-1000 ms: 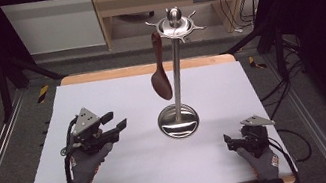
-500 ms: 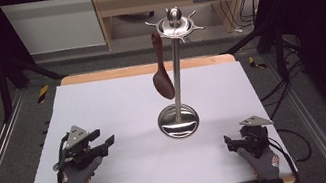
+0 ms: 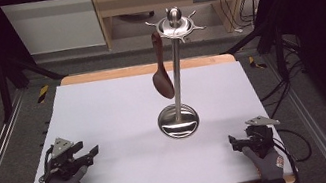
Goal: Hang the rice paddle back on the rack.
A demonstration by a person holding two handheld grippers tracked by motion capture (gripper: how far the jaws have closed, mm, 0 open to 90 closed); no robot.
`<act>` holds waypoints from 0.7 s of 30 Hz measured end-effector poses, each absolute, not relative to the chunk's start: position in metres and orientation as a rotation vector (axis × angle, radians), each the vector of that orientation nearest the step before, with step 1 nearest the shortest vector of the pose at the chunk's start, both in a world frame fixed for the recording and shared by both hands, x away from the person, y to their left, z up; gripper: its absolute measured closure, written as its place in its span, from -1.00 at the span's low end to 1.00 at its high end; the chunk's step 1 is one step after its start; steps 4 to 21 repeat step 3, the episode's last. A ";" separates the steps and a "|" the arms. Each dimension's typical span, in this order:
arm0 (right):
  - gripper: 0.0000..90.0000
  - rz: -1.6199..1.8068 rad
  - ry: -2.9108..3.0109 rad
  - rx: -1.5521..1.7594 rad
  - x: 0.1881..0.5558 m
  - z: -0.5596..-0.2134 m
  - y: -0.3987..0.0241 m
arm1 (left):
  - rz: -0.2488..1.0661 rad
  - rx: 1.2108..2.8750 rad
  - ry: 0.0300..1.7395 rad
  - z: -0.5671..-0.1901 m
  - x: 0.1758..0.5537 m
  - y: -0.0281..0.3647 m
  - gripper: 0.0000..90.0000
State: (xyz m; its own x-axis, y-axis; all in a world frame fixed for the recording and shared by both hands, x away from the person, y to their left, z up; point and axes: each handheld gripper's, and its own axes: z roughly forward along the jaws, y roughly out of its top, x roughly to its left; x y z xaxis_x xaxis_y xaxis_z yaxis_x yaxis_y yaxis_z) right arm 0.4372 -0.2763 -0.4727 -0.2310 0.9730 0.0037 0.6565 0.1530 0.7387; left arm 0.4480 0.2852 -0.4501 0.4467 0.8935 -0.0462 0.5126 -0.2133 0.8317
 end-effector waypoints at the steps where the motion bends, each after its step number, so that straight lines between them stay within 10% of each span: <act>1: -0.82 0.856 1.953 1.545 0.437 -0.473 -0.276 | 0.593 1.886 1.192 -0.451 0.447 0.287 -0.23; 21: -0.82 0.857 1.958 1.541 0.438 -0.473 -0.276 | 0.596 1.882 1.205 -0.453 0.446 0.291 -0.24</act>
